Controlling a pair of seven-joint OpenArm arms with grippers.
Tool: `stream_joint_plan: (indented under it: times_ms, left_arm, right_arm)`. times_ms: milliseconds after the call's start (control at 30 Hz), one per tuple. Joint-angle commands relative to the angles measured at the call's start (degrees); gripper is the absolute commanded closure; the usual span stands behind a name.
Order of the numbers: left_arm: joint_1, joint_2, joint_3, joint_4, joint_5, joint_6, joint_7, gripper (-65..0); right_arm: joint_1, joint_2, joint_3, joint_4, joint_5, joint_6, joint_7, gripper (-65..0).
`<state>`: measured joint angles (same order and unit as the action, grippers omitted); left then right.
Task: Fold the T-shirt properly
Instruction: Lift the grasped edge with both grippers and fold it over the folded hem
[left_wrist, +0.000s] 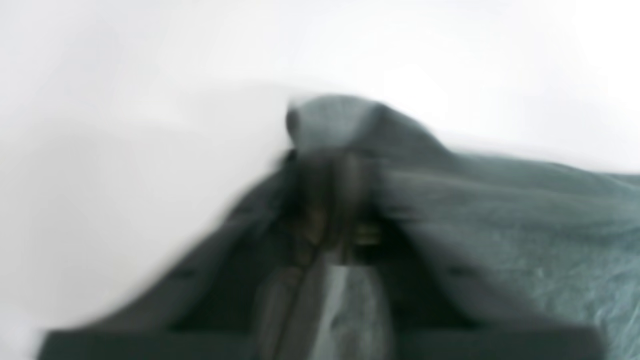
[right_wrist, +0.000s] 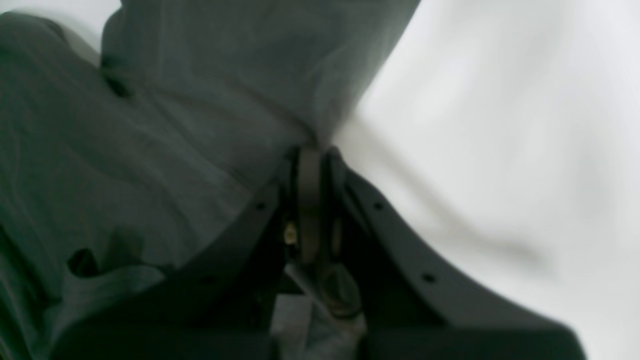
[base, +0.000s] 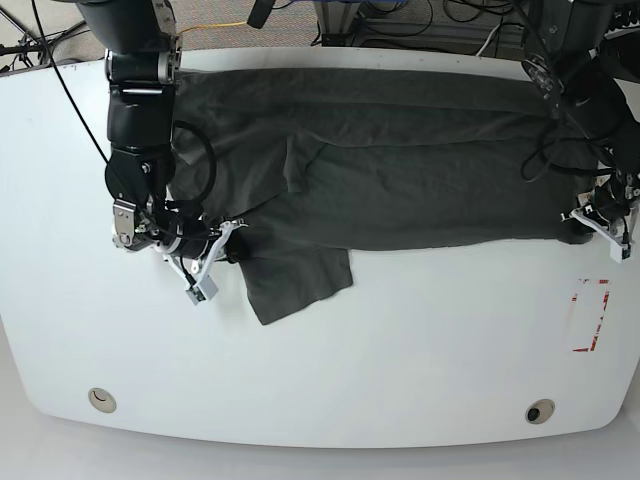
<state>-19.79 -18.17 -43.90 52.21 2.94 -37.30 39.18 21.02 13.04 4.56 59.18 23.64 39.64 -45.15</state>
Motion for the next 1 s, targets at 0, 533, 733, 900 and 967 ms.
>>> stream_joint_plan:
  times_ms: [0,533,733,900,967]
  left_arm:
    - [-1.0,-1.1,3.7,1.2,-0.6,-0.2,-0.1,0.0]
    - [5.1,1.0,6.2,23.4,-0.7,-2.7,6.6,0.0]
    - [8.6,3.0,6.4,32.1,-0.7,-2.7,9.7,0.0]
    - [13.2,3.5,6.5,38.3,-0.6,-2.7,11.4,0.0]
    - [13.9,3.5,6.7,38.4,-0.7,-2.7,11.4,0.0]
  right_arm:
    - [2.5,1.6,0.3,1.4,1.2,0.4,1.3,0.0]
    - [-2.3,4.2,5.8,22.0,1.4,0.4,-8.3,0.0]
    - [-5.8,4.2,10.3,29.5,1.4,0.4,-14.0,0.0]
    - [-10.5,4.2,13.3,37.6,1.4,0.4,-17.9,0.0]
    - [-11.8,4.0,13.6,39.9,1.4,0.4,-19.2,0.0]
